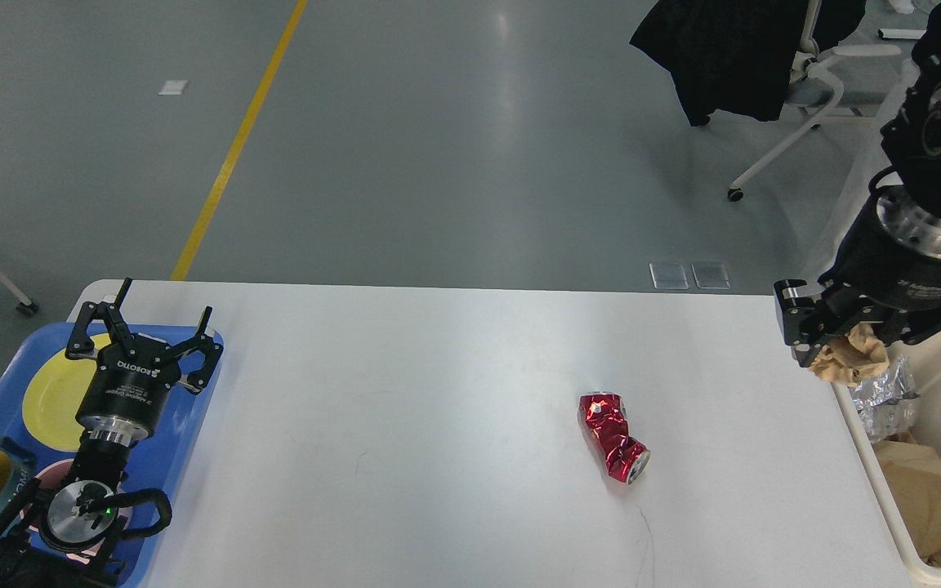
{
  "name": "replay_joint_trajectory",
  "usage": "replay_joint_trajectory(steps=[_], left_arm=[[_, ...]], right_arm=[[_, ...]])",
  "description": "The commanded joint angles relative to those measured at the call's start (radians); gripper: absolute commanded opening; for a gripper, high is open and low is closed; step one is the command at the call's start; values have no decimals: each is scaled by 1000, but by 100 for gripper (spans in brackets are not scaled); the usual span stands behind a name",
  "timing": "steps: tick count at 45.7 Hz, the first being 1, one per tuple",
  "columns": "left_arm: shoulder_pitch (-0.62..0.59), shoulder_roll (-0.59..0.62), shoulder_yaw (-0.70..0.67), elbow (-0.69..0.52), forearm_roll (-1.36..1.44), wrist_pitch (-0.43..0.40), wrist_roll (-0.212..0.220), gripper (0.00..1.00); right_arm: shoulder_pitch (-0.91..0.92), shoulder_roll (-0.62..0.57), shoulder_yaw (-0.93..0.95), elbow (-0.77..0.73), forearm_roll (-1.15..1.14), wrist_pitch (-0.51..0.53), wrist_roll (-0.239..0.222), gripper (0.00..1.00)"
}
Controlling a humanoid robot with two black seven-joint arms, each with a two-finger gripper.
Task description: Tidy desktop
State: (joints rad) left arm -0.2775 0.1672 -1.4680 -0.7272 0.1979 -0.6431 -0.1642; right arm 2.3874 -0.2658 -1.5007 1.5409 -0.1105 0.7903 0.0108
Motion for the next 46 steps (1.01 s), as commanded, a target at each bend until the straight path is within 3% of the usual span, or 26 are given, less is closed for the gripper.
replay_joint_trajectory(steps=[1, 10, 15, 23, 32, 36, 46], left_arm=[[1, 0, 0, 0, 0, 0, 0, 96], [1, 0, 0, 0, 0, 0, 0, 96], [1, 0, 0, 0, 0, 0, 0, 96], [1, 0, 0, 0, 0, 0, 0, 96], [1, 0, 0, 0, 0, 0, 0, 96], [1, 0, 0, 0, 0, 0, 0, 96], [1, 0, 0, 0, 0, 0, 0, 96]], right_arm=[[-63, -124, -105, -74, -1, -31, 0, 0], [-330, -403, -108, -364, -18, -78, -12, 0], [-529, -461, -43, -565, -17, -85, -12, 0], [-931, -512, 244, -821, -17, -152, -12, 0], [-1347, -487, 531, -1015, -14, -459, -11, 0], [-1510, -415, 638, -1110, -15, -580, -11, 0], [-1810, -182, 698, -1470, -3, -658, -11, 0]])
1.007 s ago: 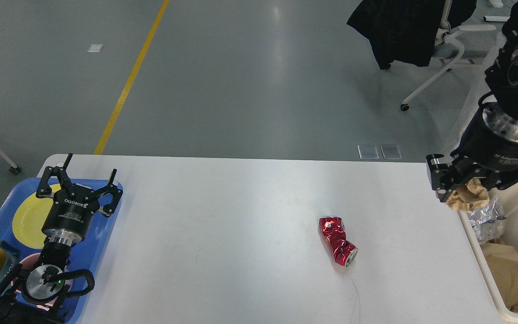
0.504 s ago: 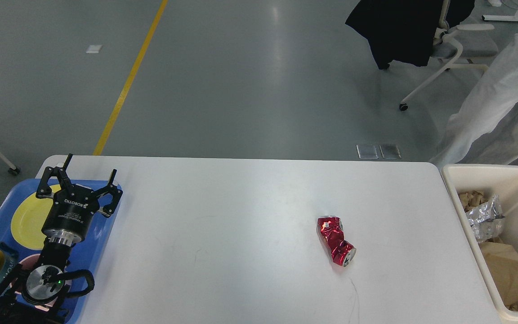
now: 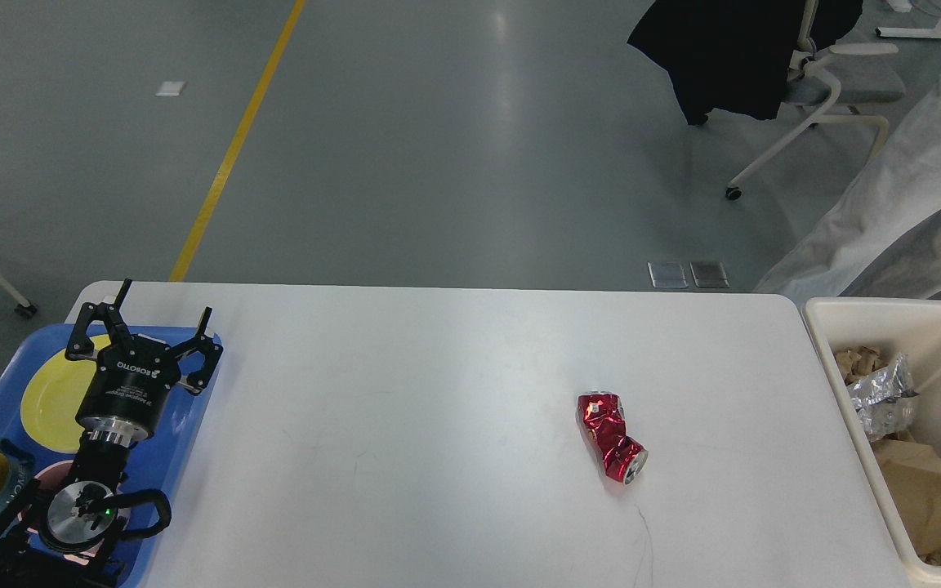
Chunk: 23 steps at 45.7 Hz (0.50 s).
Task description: Tidy desktop
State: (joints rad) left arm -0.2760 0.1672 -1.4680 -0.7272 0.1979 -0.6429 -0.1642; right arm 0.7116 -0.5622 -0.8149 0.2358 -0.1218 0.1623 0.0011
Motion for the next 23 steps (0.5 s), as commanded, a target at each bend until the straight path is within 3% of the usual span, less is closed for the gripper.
replay_joint_trajectory(steps=[1, 6, 23], left_arm=[[0, 0, 0, 0, 0, 0, 0, 96], [0, 0, 0, 0, 0, -1, 0, 96], [0, 0, 0, 0, 0, 0, 0, 96]], right_arm=[[-158, 132, 13, -190, 10, -32, -1, 0], [-213, 188, 14, -248, 11, -59, -1, 0], [-233, 208, 16, -248, 13, -78, -4, 0]])
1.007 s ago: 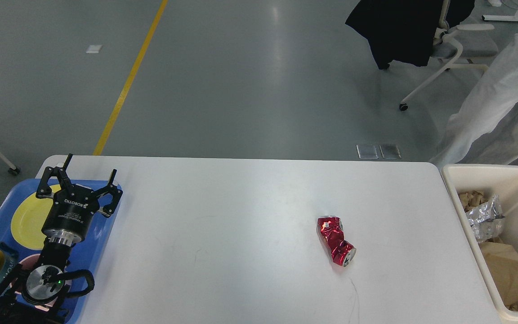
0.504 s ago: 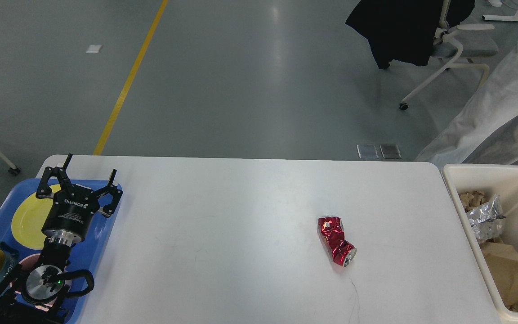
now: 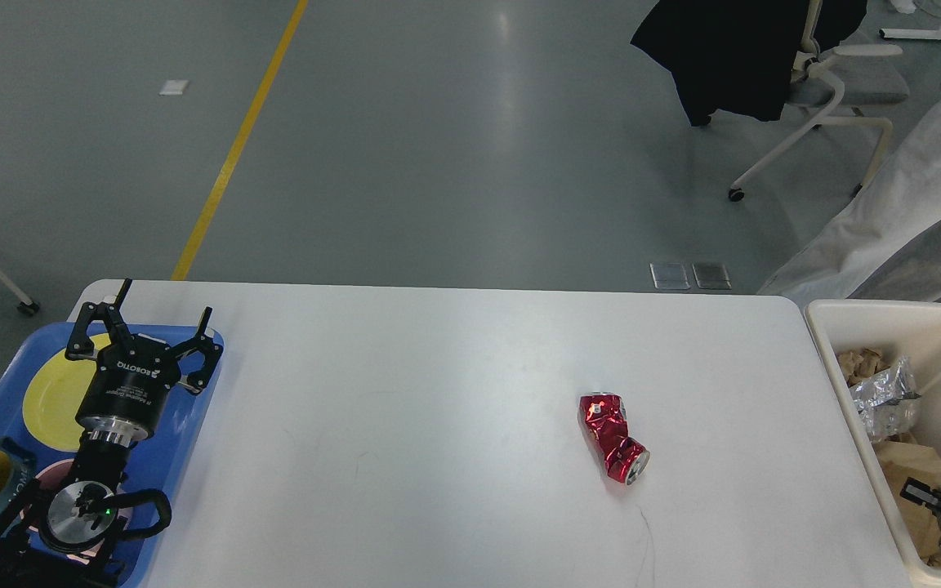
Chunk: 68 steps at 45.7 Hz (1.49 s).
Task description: Tidy desktop
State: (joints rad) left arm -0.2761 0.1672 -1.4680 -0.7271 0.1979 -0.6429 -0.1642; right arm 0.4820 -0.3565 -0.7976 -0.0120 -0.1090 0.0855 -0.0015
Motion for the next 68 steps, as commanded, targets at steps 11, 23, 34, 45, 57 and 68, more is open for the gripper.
replay_joint_trajectory(steps=[11, 23, 34, 45, 57, 68], left_arm=[[0, 0, 0, 0, 0, 0, 0, 96], [0, 0, 0, 0, 0, 0, 0, 96], [0, 0, 0, 0, 0, 0, 0, 96], [-2, 0, 0, 0, 0, 0, 0, 96], [-2, 0, 0, 0, 0, 0, 0, 96], [-2, 0, 0, 0, 0, 0, 0, 96]], right_arm=[[-10, -2, -5, 0, 0, -113, 5, 100], [-17, 1, -3, 6, -1, -165, 8, 100], [-17, 1, -3, 6, 0, -167, 8, 100], [27, -13, -37, 95, -43, -150, -5, 100], [429, -208, -109, 498, -303, -61, -135, 100], [906, -249, -380, 869, -399, 189, -143, 100]])
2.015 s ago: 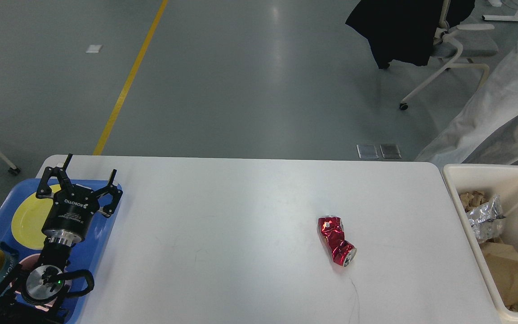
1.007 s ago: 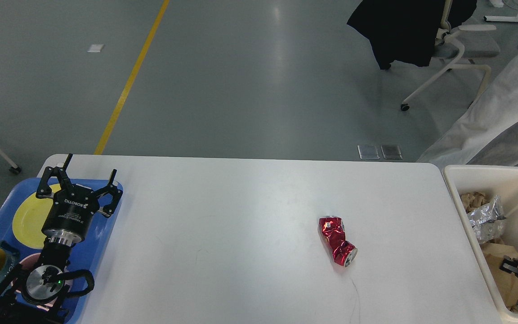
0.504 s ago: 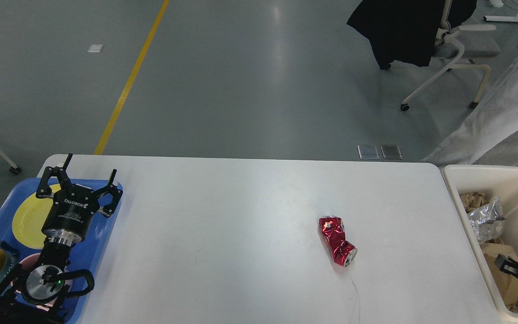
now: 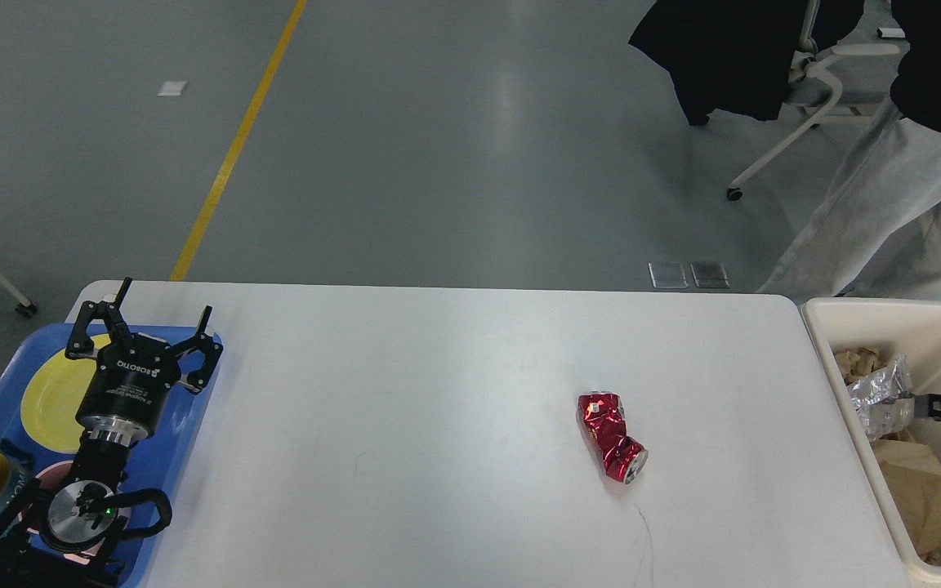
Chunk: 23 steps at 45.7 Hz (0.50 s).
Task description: Tidy desktop
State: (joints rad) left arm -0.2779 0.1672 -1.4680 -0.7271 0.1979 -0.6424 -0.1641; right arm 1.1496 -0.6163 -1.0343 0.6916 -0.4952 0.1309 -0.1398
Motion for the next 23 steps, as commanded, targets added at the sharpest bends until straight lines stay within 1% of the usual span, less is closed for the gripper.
replay_joint_trajectory(steps=[1, 7, 11, 15, 23], left_arm=[[0, 0, 0, 0, 0, 0, 0, 96], [0, 0, 0, 0, 0, 0, 0, 96], [0, 0, 0, 0, 0, 0, 0, 96], [0, 0, 0, 0, 0, 0, 0, 96], [0, 0, 0, 0, 0, 0, 0, 96]], right_arm=[[286, 19, -165, 195, -13, 183, -4, 100], [548, 92, -213, 354, -6, 433, -4, 100], [715, 118, -213, 466, 1, 561, -4, 100], [901, 133, -214, 590, 29, 636, -4, 100], [1192, 153, -243, 799, 138, 725, -4, 100]])
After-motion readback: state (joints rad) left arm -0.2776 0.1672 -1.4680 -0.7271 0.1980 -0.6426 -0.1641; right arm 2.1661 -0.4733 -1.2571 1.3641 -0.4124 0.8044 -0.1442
